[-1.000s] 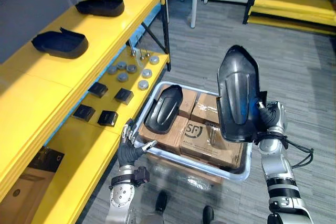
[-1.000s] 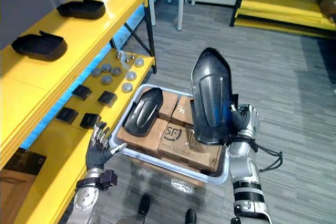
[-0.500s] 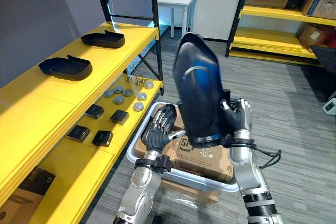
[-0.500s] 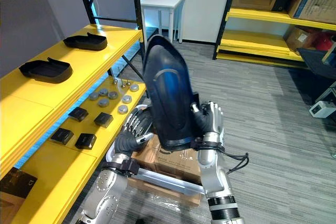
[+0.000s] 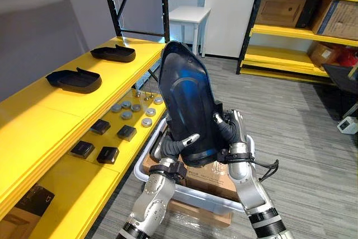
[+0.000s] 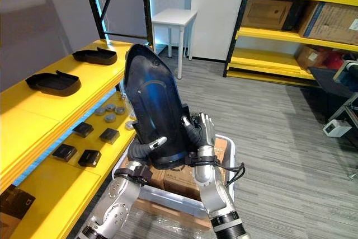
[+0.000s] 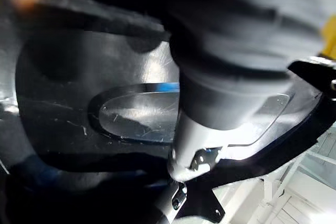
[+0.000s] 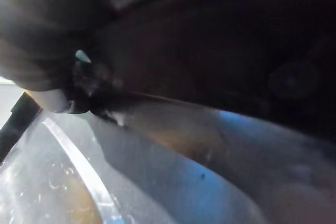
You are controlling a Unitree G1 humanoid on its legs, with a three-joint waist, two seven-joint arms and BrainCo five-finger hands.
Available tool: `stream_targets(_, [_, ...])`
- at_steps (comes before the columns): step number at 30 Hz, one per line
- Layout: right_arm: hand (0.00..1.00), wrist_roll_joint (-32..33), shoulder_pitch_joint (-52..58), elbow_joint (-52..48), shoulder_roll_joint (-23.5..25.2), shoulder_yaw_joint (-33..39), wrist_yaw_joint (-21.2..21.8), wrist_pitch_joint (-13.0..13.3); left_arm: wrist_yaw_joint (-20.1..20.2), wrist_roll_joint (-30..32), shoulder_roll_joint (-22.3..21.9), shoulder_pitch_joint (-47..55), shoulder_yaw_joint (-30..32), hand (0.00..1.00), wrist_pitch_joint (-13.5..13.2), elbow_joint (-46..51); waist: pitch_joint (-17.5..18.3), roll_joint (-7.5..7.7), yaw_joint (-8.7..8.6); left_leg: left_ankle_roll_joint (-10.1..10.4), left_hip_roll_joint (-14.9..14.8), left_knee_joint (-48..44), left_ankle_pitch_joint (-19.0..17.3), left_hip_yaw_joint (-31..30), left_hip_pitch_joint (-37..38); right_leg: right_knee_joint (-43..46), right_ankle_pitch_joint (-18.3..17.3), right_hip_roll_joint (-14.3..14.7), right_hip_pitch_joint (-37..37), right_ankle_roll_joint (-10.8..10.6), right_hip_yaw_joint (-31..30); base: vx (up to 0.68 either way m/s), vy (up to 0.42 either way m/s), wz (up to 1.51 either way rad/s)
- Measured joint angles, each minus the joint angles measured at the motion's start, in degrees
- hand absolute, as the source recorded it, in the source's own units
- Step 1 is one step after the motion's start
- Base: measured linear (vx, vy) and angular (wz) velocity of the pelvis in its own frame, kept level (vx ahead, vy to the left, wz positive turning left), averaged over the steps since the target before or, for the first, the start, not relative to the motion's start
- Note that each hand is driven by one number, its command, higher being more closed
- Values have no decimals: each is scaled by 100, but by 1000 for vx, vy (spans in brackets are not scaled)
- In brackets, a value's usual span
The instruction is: Walk over and take plastic housings, then place them on the shelf
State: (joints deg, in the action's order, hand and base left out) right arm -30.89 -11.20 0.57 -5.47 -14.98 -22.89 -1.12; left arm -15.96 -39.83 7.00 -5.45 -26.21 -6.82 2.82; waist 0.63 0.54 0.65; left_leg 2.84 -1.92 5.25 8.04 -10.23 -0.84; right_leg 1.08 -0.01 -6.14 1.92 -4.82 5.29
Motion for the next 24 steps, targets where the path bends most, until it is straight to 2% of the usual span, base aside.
stream_targets(4, [100, 13, 119, -34, -279, -426, -109, 1, -471, -99, 125, -1, 22, 100, -50, -28, 111, 32, 0, 10, -4, 0, 7, 2, 5, -48, 14, 7, 9, 28, -2, 0, 0, 0])
stream_targets(7, [100, 14, 394, -227, -367, -627, -210, 11, -709, 9, 135, -1, 72, 100, -107, -27, 171, 112, 7, 14, -3, -1, 10, 7, 5, -51, 5, 7, 11, 58, -7, 0, 0, 0])
stream_targets(8, [0, 14, 430, -227, -369, -648, -235, 20, -746, 82, 135, -1, 72, 100, -107, -27, 184, 129, 2, 14, -4, -1, 10, 9, 7, -51, 5, 7, 11, 60, -9, 0, 0, 0])
stream_targets(13, [0, 173, 684, -268, -503, -797, -302, 173, -784, 710, 139, 0, 143, 100, -107, -21, 247, 220, 0, 15, -5, -2, 10, 36, 19, -49, 8, 8, 12, 74, -28, 0, 0, 0])
stream_targets(16, [0, 379, 765, -268, -605, -863, -300, 263, -760, 1382, 139, 2, 198, 100, -105, 15, 254, 231, 9, 17, -8, -2, 8, 39, 23, -47, 8, 11, 13, 80, -30, 0, 0, 0])
stream_targets(20, [0, 612, 904, -220, -595, -947, -283, 444, -770, 2595, 67, 105, 379, 100, -99, 87, 256, 234, 16, 17, -11, -1, 9, 25, 27, -46, 8, 14, 22, 81, -19, 0, 0, 0])
stream_targets(24, [0, 763, 921, -90, -465, -1099, -65, 540, -888, 3696, -311, 408, 927, 100, -63, 91, 238, 240, 26, 33, -4, -1, 20, -140, -4, -53, 6, 17, 100, 79, 148, 4, -6, 21])
